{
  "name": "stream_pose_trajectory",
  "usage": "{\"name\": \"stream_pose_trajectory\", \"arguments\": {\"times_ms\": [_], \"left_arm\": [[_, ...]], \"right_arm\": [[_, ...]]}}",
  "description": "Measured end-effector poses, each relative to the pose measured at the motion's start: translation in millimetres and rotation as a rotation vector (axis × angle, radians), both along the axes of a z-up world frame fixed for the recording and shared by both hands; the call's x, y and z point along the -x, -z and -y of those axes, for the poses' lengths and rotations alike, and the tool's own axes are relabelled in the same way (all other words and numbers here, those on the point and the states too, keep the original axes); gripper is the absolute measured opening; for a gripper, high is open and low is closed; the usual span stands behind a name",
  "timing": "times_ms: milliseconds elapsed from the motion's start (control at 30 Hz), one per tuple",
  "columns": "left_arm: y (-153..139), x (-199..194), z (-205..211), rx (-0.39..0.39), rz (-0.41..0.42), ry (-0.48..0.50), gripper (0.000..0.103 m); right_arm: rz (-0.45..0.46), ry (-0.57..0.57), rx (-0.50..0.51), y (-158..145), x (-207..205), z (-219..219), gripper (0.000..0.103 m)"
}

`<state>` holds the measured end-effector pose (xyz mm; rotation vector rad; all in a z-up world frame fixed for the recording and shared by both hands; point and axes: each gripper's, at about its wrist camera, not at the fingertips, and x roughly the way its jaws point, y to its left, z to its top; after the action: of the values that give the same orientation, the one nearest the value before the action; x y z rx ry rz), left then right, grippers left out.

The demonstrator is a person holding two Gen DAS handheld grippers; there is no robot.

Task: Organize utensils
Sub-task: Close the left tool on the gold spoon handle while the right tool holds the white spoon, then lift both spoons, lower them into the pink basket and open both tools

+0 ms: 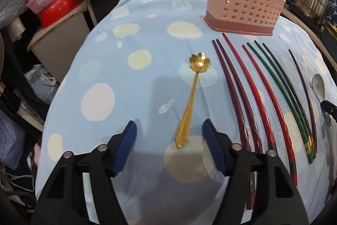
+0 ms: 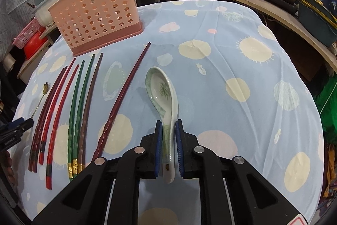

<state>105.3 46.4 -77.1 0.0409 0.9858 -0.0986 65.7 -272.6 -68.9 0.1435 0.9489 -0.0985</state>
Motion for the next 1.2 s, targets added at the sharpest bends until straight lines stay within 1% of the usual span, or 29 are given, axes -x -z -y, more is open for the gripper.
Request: {"name": "stream_pose_trajectory", "arguments": {"times_ms": [33,67,100,133,167,200,233,300,467,700,767,800,900,1200], "left_arm": [[-1,1,0,0.004,0.007,0.007,0.054],[-1,1,0,0.012,0.009,0.015,0.051],[-2,1,0,0.021,0.011,0.02,0.043],[-2,2,0,0.029,0.013,0.027,0.032],[-3,2,1,0.035,0.014,0.034,0.027],[-3,3,1,0.038,0.014,0.039,0.018],[-3,3,1,0.046,0.012,0.048,0.013],[-4,5,0,0.061,0.009,0.055,0.011],[-14,13,-1,0.093,0.02,0.062,0.01],[-45,31,2,0.119,0.077,0.083,0.009],[-55,36,4,0.122,0.092,0.09,0.006],[-60,39,5,0.128,0.1,0.096,0.001],[-75,46,8,0.139,0.123,0.111,0.001],[-100,53,20,0.146,0.165,0.148,0.001]], "right_arm": [[0.0,0.004,-0.004,0,1,0,0.012],[0.0,0.006,-0.009,0,2,0,0.012],[0.001,0.009,-0.013,0,3,-1,0.012],[0.002,0.011,-0.016,0,4,-2,0.012],[0.003,0.012,-0.019,-1,5,-3,0.012],[0.005,0.014,-0.021,-1,7,-5,0.012],[0.006,0.014,-0.022,-1,8,-6,0.012],[0.007,0.012,-0.024,-2,11,-8,0.012],[0.023,0.005,-0.038,-10,19,-15,0.01],[0.063,-0.014,-0.049,-32,34,-32,0.008],[0.075,-0.02,-0.05,-38,39,-37,0.008],[0.079,-0.023,-0.052,-40,40,-39,0.008],[0.093,-0.03,-0.061,-49,46,-46,0.008],[0.137,-0.043,-0.084,-71,54,-60,0.008]]}}
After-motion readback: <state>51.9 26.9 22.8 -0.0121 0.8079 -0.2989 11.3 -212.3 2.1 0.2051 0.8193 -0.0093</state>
